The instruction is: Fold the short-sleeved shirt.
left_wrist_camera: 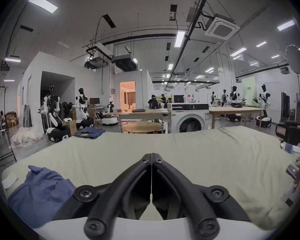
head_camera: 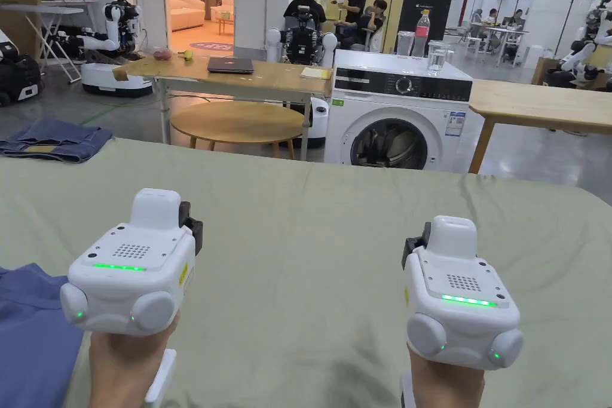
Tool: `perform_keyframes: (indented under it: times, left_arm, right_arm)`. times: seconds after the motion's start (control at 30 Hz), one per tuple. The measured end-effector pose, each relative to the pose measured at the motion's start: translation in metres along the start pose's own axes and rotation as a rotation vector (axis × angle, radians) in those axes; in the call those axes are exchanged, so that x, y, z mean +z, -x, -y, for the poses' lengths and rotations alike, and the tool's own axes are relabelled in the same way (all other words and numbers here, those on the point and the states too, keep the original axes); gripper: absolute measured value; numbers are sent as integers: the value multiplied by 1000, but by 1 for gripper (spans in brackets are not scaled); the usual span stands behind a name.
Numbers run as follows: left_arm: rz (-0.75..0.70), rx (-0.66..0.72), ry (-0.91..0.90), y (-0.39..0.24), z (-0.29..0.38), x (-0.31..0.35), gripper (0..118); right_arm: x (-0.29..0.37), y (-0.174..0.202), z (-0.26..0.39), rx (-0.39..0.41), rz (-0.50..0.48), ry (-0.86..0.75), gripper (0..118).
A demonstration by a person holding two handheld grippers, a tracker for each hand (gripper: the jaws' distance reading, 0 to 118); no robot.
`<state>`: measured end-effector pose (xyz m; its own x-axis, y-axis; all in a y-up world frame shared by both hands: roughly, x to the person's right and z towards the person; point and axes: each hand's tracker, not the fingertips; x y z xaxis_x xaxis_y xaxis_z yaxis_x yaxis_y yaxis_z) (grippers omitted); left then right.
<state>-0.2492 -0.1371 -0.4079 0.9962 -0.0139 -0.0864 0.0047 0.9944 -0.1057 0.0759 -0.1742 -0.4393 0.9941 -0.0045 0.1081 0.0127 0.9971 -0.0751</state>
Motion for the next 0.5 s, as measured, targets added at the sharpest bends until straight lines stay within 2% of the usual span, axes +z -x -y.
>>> perform_keyframes:
  times: [0.17, 0.4, 0.5]
  left_arm:
    - [-53, 6, 33, 32, -11, 11, 0]
    - [-210, 28, 129, 111, -22, 40, 0]
    - [-252, 45, 205, 148, -22, 52, 0]
  right_arm:
    - [3, 25, -11, -25, -31, 5, 0]
    - [16, 104, -21, -6, -228, 5, 0]
    - [21, 136, -18, 5, -282, 16, 0]
